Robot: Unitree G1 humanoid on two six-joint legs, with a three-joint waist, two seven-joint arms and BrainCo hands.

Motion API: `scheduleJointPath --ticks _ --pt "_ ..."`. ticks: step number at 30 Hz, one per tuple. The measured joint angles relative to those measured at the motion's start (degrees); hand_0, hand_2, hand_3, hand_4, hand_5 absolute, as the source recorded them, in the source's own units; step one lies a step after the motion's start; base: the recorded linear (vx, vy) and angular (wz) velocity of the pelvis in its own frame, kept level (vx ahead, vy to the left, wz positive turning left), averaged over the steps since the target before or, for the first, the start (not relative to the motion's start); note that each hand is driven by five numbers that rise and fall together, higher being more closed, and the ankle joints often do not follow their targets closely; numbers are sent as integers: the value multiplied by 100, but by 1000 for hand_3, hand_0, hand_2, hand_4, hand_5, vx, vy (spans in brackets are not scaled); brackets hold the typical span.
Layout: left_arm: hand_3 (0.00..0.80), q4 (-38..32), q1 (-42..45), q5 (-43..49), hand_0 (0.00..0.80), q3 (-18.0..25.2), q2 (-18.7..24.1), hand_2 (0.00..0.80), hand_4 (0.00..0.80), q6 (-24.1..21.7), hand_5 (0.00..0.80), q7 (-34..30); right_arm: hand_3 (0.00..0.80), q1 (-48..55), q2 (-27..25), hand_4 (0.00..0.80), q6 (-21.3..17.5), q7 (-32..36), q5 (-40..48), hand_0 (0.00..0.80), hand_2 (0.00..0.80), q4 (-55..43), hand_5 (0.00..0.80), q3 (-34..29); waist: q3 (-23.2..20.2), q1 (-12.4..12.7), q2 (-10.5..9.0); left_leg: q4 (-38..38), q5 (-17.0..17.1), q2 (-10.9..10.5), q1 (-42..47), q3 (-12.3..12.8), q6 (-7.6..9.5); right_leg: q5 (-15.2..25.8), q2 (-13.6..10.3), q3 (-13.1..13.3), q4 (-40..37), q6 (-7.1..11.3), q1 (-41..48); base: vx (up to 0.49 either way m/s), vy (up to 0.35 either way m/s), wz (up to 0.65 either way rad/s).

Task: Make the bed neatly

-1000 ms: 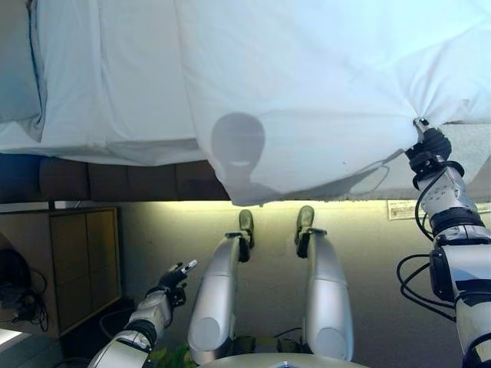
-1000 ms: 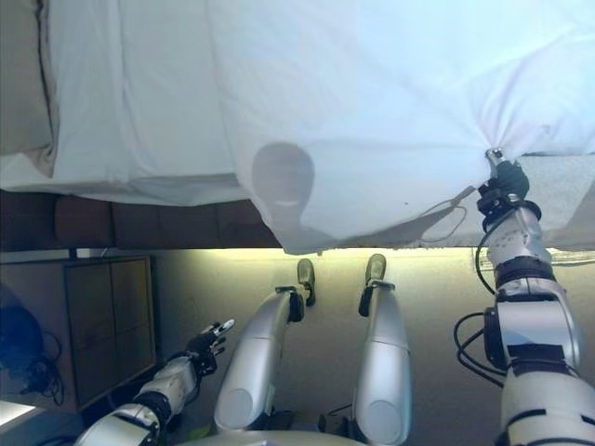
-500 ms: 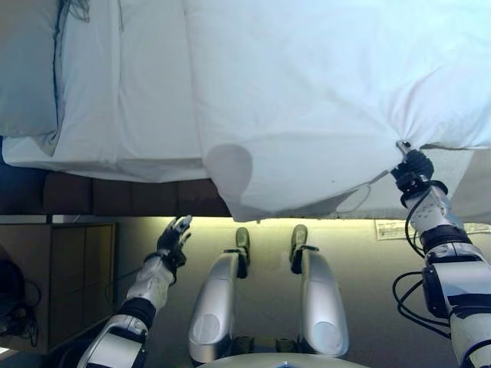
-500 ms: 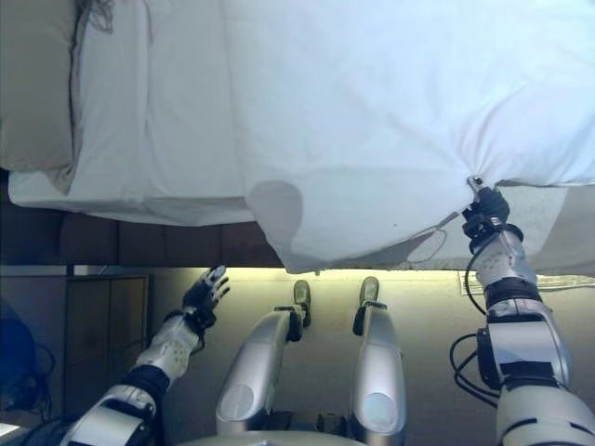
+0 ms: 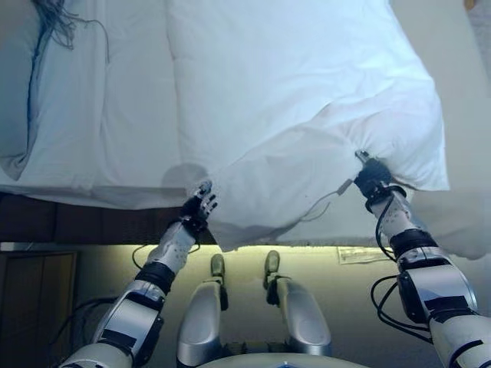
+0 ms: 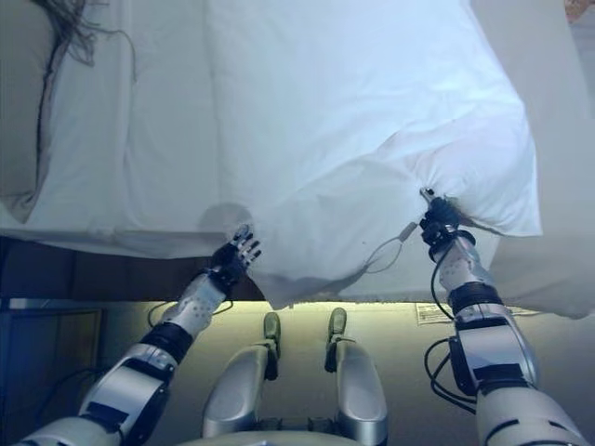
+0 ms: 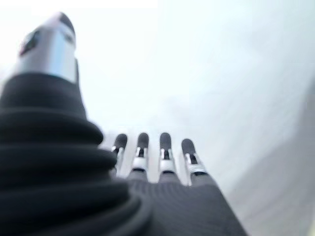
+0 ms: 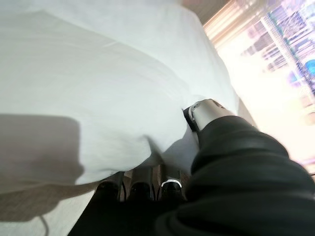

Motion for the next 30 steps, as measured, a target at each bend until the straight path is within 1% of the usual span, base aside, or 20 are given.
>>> scheduleJointPath --ticks 2,4,7,10,13,14,17,21,25,30 --pt "0 158 -24 -237 0 -21 -83 0 0 241 0 -16 800 0 11 800 0 -21 10 800 800 0 800 118 -23 15 -42 52 -18 22 0 -4 -14 14 21 -3 -7 -12 31 24 -128 1" --pt "0 245 -13 -684 0 -78 -108 0 0 526 0 -26 800 1 51 800 -1 -68 148 800 800 0 800 185 -18 18 -67 185 -79 84 -9 -16 -40 60 83 -16 -71 -26 123 1 -126 -1" --pt "0 363 -8 -1334 0 -74 -169 0 0 885 0 -9 800 1 212 800 -11 -124 274 800 800 0 800 200 -11 16 -177 306 -124 162 -68 -29 -76 103 159 -24 -163 -31 175 -38 -117 -3" --pt "0 388 -2 -2143 0 -60 -273 0 0 1160 0 87 800 1 339 800 -77 -125 513 800 800 -19 800 277 10 18 -339 463 -176 235 -274 -44 -81 184 228 -49 -236 -20 78 -32 -91 -1" --pt "0 423 5 -2886 0 24 -433 0 0 1267 0 331 800 1 474 800 -253 -138 657 800 800 -199 800 279 73 0 -496 553 -177 249 -447 -55 -78 246 239 -52 -255 -40 -32 -26 -65 0" --pt "0 439 26 -3210 0 59 -472 0 0 1278 0 446 800 1 514 800 -301 -152 679 800 800 -284 800 280 90 -8 -533 574 -180 252 -480 -63 -71 275 246 -55 -301 -44 -33 -49 -68 1" --pt "0 455 73 -3757 0 77 -506 0 0 1290 0 666 800 2 551 800 -417 -234 683 800 800 -552 800 295 144 5 -628 601 -180 252 -529 -67 -72 300 249 -58 -348 -34 -43 -36 -70 1" --pt "0 454 80 -4176 0 100 -536 0 0 1316 0 989 800 1 593 800 -516 -294 781 800 800 -747 800 315 188 12 -699 687 -201 249 -686 -99 -58 330 247 -64 -351 -72 -144 -37 -78 3" --pt "0 456 93 -4232 0 83 -535 0 0 1544 0 1251 800 2 626 800 -533 -305 882 800 800 -852 800 385 297 11 -793 705 -214 251 -722 -113 -54 337 247 -65 -353 -74 -170 -32 -75 0" --pt "0 455 97 -4379 0 -83 -565 0 0 1698 0 1458 800 2 628 800 -537 -305 890 800 800 -911 800 398 303 -18 -805 707 -220 255 -726 -108 -56 336 251 -64 -355 -73 -174 -46 -47 -1"
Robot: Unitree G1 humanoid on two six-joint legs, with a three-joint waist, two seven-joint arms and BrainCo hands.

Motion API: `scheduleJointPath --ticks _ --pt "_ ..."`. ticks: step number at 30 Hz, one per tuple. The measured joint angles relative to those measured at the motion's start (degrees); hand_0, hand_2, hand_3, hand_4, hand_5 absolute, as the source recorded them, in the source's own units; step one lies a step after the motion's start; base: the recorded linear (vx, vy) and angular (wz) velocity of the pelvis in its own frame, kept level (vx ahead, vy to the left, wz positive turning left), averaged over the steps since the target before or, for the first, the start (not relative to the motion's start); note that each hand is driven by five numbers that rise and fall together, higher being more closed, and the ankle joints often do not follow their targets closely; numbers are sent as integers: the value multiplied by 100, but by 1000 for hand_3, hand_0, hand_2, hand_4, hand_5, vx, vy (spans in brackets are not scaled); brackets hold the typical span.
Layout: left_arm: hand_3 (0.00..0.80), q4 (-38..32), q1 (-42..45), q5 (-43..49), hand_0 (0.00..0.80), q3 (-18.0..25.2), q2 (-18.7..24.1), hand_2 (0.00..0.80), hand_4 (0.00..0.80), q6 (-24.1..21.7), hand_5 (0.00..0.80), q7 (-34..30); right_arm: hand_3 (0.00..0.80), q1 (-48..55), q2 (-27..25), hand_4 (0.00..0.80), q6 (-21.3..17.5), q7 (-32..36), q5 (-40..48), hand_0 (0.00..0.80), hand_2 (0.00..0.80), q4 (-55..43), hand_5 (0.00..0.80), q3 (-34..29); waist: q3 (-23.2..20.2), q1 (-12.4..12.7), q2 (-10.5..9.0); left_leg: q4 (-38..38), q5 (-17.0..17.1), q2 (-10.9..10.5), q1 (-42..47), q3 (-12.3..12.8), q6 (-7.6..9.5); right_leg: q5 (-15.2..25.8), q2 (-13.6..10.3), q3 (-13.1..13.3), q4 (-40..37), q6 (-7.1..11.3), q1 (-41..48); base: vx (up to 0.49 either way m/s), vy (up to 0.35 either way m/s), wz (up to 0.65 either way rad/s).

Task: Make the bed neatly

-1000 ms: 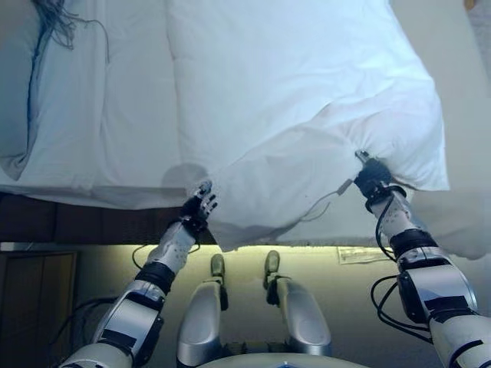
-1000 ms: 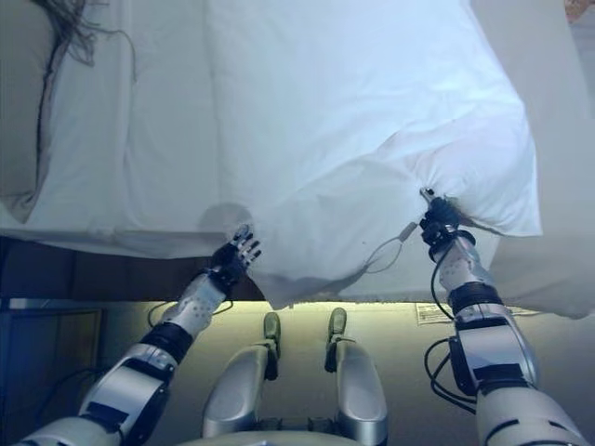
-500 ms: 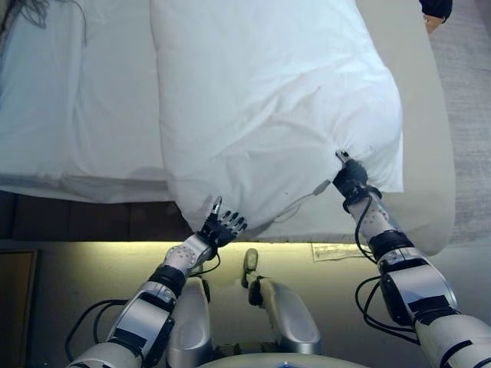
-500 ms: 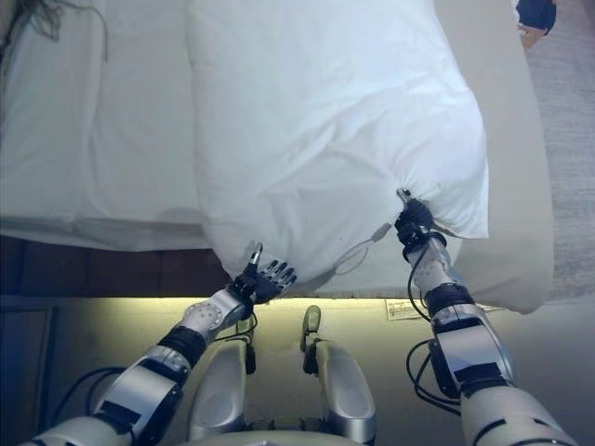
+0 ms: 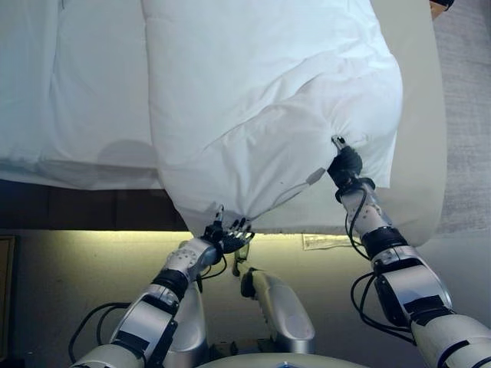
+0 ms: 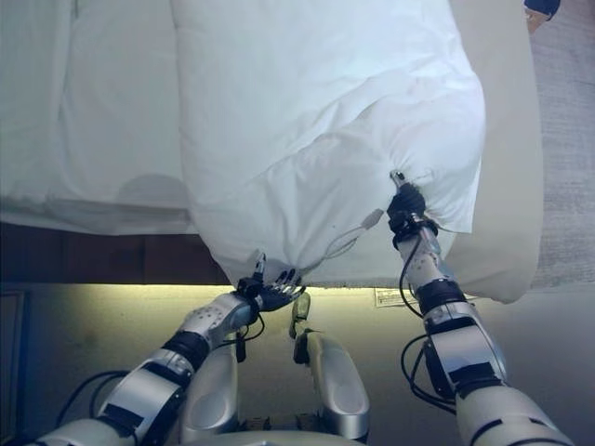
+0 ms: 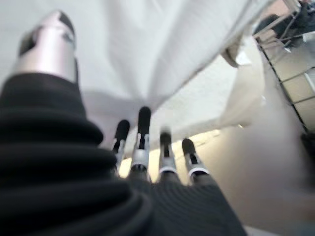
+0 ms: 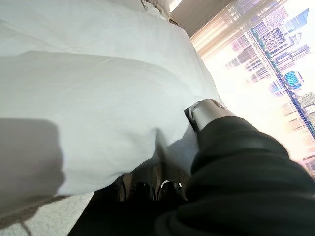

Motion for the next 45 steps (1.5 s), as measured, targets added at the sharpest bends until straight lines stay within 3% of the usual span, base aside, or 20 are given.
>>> scheduleJointPath --ticks 7,18,28,35,45 --pt "0 -1 84 -44 0 -501 -215 0 0 172 0 316 800 0 5 800 0 -72 0 800 800 -250 800 24 55 -107 -3 -56 13 -13 -76 66 18 102 4 42 -184 24 -38 -54 14 -3" --pt "0 -154 -19 -72 0 -1095 -458 0 0 264 0 56 800 -2 7 800 17 -83 -1 800 800 -344 800 202 71 -208 21 -262 31 -39 134 245 37 108 -25 201 -194 22 -19 -21 46 -7" --pt "0 -590 -428 -80 0 -1272 -794 0 0 -506 0 -1104 800 -12 59 800 136 -76 -22 800 800 -392 800 249 84 -425 66 -482 98 -128 414 417 106 134 -109 361 -189 79 79 12 84 -6" --pt "0 -846 -560 -198 0 -1270 -1034 0 0 -1033 0 -2058 800 -7 70 800 190 -29 -68 800 800 -309 800 251 76 -511 234 -671 142 -171 697 532 138 144 -153 429 -243 117 277 26 62 -4" --pt "0 -964 -568 -232 0 -1245 -1282 0 0 -1622 0 -2618 800 -7 74 800 203 136 -65 800 800 -291 800 247 52 -623 283 -734 150 -184 902 571 146 147 -161 439 -308 134 462 30 0 0"
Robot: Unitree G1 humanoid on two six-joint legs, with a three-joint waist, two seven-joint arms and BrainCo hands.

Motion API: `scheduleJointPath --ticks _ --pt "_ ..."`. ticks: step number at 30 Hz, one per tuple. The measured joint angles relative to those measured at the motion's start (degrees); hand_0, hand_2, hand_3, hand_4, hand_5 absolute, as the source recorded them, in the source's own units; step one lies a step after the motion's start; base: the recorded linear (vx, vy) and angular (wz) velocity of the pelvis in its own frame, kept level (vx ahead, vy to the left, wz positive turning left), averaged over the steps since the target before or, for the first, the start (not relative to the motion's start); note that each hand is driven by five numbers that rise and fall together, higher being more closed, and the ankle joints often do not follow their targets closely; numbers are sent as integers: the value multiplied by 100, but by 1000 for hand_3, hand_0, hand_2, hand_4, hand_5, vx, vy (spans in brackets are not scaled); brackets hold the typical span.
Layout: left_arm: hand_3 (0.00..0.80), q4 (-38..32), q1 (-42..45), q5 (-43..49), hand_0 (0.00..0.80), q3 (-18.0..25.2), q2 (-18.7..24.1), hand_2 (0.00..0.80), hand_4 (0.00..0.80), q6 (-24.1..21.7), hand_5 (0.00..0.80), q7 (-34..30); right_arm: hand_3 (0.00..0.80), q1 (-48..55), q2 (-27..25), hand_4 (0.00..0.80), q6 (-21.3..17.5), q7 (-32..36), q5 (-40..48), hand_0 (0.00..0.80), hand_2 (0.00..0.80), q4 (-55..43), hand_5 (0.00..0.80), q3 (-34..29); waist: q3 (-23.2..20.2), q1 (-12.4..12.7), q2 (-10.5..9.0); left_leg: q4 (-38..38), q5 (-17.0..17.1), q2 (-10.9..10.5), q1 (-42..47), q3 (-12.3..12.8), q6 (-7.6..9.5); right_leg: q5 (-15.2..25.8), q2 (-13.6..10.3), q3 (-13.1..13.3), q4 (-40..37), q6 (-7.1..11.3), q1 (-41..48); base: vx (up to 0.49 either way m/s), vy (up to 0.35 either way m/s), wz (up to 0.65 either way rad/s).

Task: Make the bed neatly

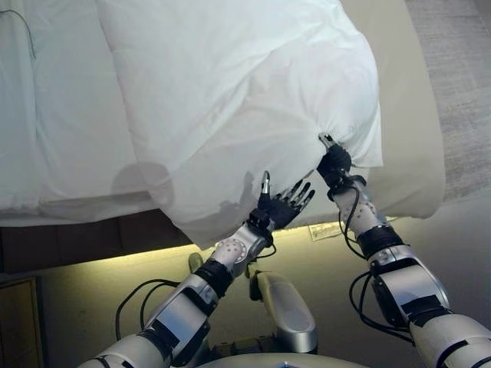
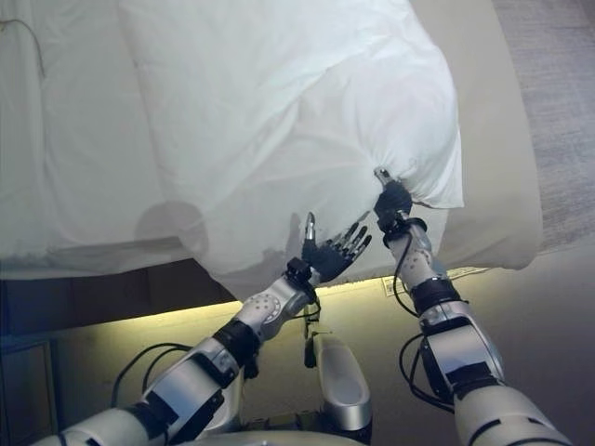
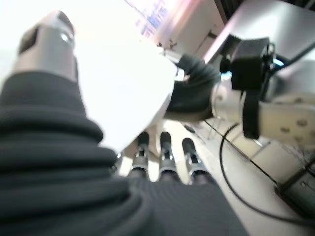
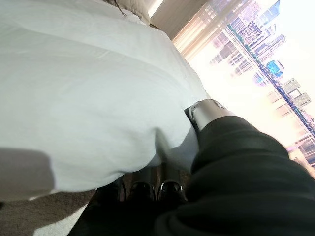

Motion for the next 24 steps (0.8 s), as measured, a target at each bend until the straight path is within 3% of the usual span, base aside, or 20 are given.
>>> scheduleJointPath --ticks 10,16,24 --pt "0 -72 -13 0 0 225 -76 0 0 -606 0 -66 800 0 0 800 112 10 -2 800 800 -1 800 0 -7 -36 -1 25 -1 2 17 -11 0 7 -1 -6 1 9 38 0 -7 0" --pt "0 -68 -21 0 0 267 -285 0 0 -1095 0 266 800 11 4 800 114 12 0 800 800 12 800 0 -22 7 -1 67 -5 10 -68 -86 -6 6 -1 -81 0 7 30 -11 -49 5" --pt "0 144 17 0 0 426 -331 0 0 -1195 0 708 800 114 81 800 95 13 13 800 800 19 800 1 -138 74 -7 156 -18 17 -273 -235 -28 2 0 -234 -16 0 -50 -43 -63 10"
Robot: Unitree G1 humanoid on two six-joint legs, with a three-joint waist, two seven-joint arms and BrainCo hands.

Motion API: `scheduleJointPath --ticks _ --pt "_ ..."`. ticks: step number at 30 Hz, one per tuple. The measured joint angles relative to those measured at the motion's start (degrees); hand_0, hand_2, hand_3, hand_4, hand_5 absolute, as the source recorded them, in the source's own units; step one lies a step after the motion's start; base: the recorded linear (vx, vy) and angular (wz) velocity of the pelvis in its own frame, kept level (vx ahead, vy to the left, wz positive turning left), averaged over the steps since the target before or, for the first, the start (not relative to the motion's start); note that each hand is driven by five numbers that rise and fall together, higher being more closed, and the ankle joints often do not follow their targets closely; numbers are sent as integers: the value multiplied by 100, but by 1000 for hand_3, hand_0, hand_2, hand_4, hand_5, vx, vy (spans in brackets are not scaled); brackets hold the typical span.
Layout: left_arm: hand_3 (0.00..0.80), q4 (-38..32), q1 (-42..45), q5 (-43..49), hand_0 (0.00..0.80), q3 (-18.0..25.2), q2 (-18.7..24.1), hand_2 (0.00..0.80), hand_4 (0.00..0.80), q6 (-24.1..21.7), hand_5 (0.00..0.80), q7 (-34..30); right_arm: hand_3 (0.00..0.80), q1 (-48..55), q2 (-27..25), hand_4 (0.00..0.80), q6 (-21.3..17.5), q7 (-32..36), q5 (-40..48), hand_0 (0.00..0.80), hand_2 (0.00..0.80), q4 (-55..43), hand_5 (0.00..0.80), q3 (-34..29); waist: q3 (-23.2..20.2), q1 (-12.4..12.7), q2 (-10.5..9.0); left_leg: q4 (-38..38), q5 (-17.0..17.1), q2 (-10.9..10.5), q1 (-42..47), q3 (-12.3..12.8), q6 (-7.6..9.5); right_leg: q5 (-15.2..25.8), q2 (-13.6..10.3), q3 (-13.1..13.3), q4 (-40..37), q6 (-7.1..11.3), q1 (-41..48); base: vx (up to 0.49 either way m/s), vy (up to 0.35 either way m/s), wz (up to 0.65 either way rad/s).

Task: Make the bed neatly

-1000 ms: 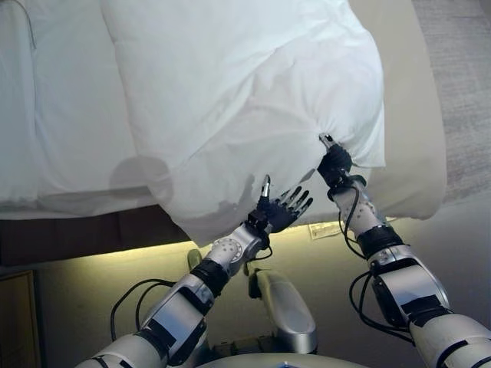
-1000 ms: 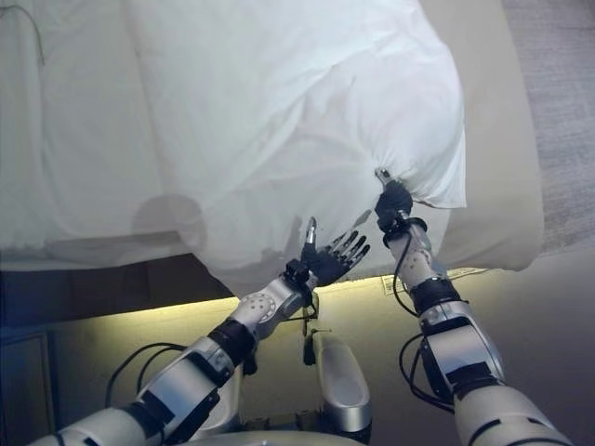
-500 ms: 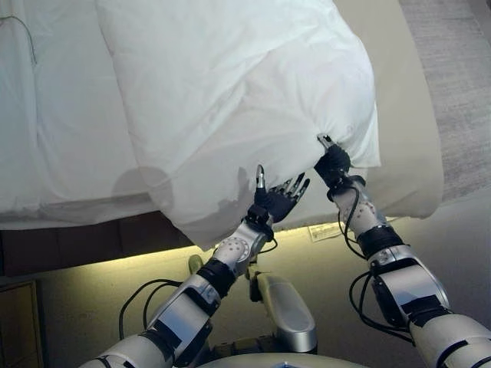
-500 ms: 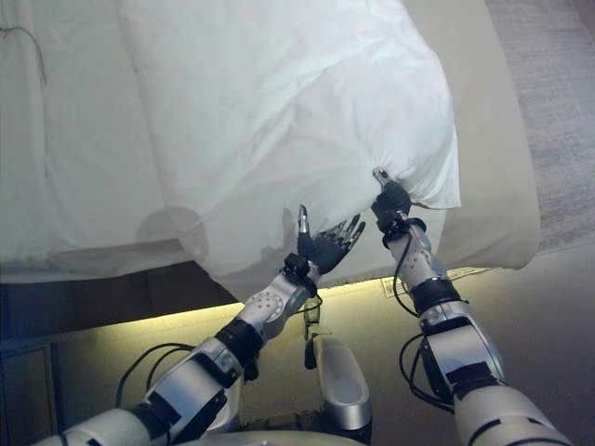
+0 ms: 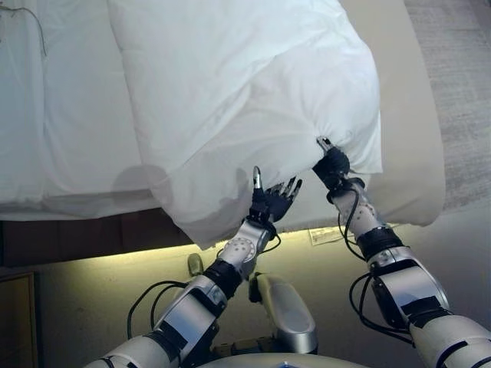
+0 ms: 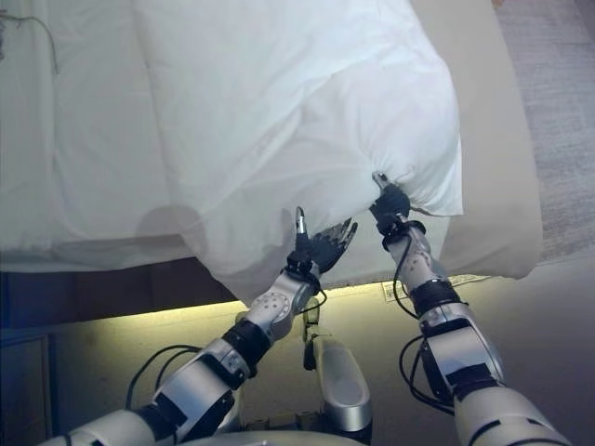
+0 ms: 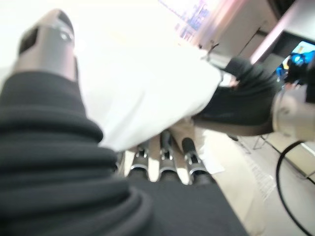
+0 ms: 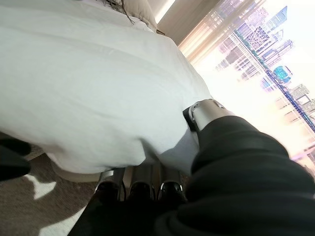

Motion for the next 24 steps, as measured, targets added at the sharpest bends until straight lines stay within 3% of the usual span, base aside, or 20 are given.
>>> scheduleJointPath --ticks 11,17,24 --pt "0 264 240 1 0 298 -18 0 0 -86 0 54 800 207 12 800 -34 6 56 800 800 0 800 -2 -33 173 -6 39 17 4 -162 -124 1 -4 -2 -167 -53 -9 -38 -24 -56 7" --pt "0 324 450 0 0 713 116 0 0 -250 0 32 800 262 11 800 -64 53 166 800 800 0 800 -53 -32 178 -22 26 40 24 -208 -167 -19 -12 6 -258 -80 -19 -40 0 -49 7" --pt "0 454 449 0 0 724 265 0 0 -165 0 -245 800 277 25 800 -64 124 167 800 800 84 800 -74 2 207 -95 -27 81 17 -209 -246 -33 -20 7 -349 -112 -31 -11 8 -6 6"
